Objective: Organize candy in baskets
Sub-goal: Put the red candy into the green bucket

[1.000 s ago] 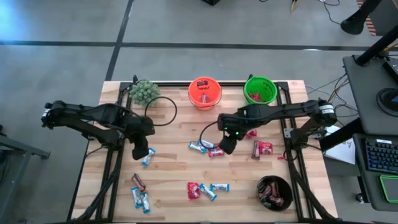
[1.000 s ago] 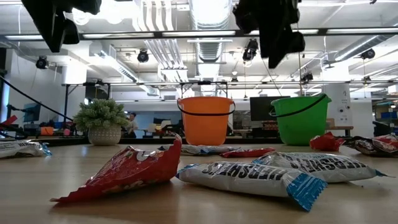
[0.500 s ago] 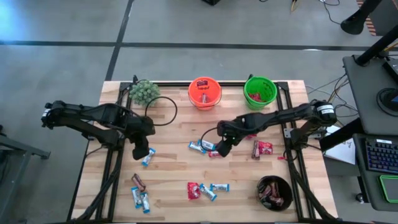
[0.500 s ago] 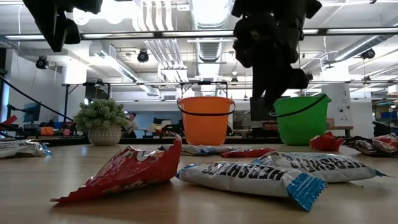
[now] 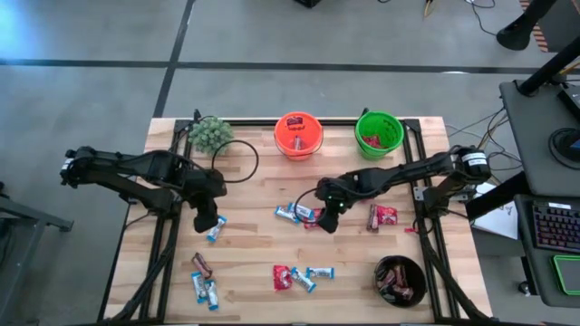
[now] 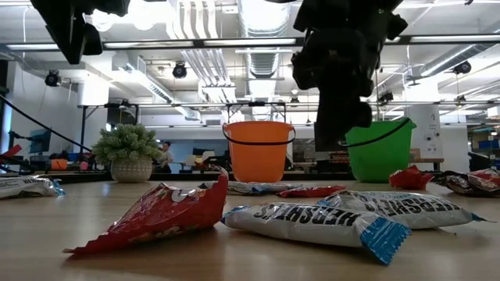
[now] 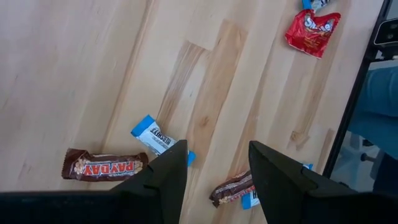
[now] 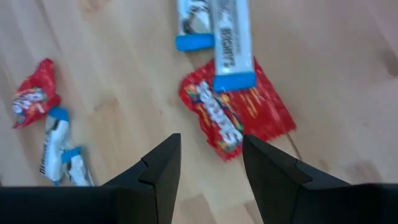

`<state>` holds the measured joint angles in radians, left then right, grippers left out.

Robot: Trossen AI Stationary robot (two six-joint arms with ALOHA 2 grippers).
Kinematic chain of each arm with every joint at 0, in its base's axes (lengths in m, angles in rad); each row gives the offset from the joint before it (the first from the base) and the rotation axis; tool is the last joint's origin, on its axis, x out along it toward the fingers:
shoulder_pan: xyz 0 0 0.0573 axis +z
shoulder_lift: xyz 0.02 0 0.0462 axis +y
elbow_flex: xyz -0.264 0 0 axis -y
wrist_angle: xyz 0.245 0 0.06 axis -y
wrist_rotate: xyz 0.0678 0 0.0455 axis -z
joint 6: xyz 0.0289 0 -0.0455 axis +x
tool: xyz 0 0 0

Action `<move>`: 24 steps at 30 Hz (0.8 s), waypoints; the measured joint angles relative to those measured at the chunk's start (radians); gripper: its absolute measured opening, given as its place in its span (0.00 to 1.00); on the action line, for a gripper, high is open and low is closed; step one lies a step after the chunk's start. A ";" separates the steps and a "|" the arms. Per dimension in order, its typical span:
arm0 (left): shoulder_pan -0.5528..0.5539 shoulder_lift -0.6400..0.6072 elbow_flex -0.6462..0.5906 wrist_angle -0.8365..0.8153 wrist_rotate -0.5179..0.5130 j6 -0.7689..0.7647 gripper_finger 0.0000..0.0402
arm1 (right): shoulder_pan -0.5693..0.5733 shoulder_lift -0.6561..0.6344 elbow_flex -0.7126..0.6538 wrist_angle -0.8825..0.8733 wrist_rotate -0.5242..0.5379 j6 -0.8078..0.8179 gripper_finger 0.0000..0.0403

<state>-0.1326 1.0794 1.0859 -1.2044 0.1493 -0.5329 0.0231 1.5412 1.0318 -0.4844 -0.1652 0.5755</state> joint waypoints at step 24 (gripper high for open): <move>0.000 0.001 0.000 0.013 0.002 -0.025 0.38 | -0.031 0.216 0.087 0.011 -0.019 -0.352 0.40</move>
<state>-0.1326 1.0805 1.0859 -1.1915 0.1509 -0.5576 -0.0074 1.7577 1.1189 -0.4736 -0.1842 0.2237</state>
